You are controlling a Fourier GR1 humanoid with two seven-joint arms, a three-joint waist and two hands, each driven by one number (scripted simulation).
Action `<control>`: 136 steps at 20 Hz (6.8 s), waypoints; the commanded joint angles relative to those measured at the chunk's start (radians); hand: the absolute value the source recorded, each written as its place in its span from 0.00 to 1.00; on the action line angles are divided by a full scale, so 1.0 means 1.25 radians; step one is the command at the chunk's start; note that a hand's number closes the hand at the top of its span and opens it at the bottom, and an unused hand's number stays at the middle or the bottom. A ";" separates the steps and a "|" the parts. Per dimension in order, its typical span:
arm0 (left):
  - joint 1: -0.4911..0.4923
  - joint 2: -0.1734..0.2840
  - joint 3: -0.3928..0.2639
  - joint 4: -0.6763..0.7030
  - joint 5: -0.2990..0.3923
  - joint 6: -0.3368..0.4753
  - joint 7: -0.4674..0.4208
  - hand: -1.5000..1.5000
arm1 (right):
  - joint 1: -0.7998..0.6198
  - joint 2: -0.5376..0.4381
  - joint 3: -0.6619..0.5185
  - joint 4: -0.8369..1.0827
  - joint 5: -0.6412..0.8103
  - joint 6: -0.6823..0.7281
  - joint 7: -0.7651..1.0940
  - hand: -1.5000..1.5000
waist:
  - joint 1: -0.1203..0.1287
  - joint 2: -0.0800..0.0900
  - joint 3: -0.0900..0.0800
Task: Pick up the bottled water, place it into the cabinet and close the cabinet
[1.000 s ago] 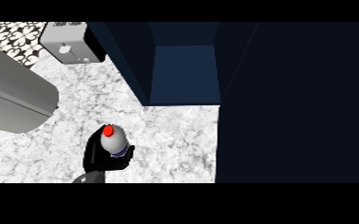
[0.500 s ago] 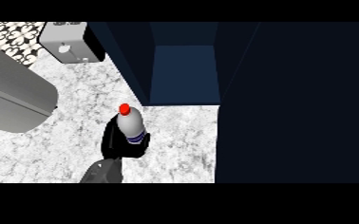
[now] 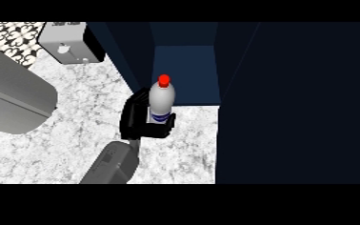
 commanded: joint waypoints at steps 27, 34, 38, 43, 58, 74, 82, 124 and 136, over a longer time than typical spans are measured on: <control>-0.560 0.001 -0.061 0.547 0.043 0.351 0.132 1.00 | -0.059 -0.005 -0.125 -0.004 -0.128 0.057 0.023 0.00 | -0.047 0.020 0.000; -0.579 0.041 0.031 0.605 0.094 0.333 0.059 1.00 | -0.059 -0.002 -0.127 -0.011 -0.139 0.074 0.016 0.00 | -0.058 0.029 -0.002; -0.630 0.037 0.000 0.664 0.047 0.390 0.057 0.00 | -0.084 -0.008 -0.137 0.013 -0.134 0.086 0.007 0.00 | -0.069 0.032 -0.001; -0.636 0.027 -0.011 0.700 0.021 0.448 0.012 0.00 | -0.060 0.007 -0.116 0.016 -0.108 0.094 -0.012 0.00 | -0.072 0.029 -0.001; -0.677 0.057 0.068 0.626 0.077 0.207 -0.082 0.00 | -0.038 -0.005 -0.102 0.017 -0.113 0.133 -0.016 0.00 | -0.055 0.023 -0.002; -0.532 0.000 0.019 0.457 0.092 0.154 -0.089 0.00 | -0.032 0.019 -0.086 -0.049 -0.120 0.087 0.072 0.00 | 0.008 0.000 -0.001; -0.382 0.000 -0.117 0.196 0.167 0.131 -0.034 0.00 | -0.014 0.011 -0.070 -0.041 -0.106 0.094 0.048 0.00 | 0.009 -0.007 -0.001; 0.443 0.398 -0.080 -0.669 0.284 -0.056 0.024 0.00 | -0.077 -0.238 0.335 -0.172 0.228 0.284 0.097 1.00 | 0.029 -0.015 -0.010; 0.533 0.492 0.001 -0.715 0.357 -0.165 0.030 0.00 | -0.132 -0.192 0.493 -0.101 0.122 0.198 0.162 1.00 | 0.077 0.003 -0.012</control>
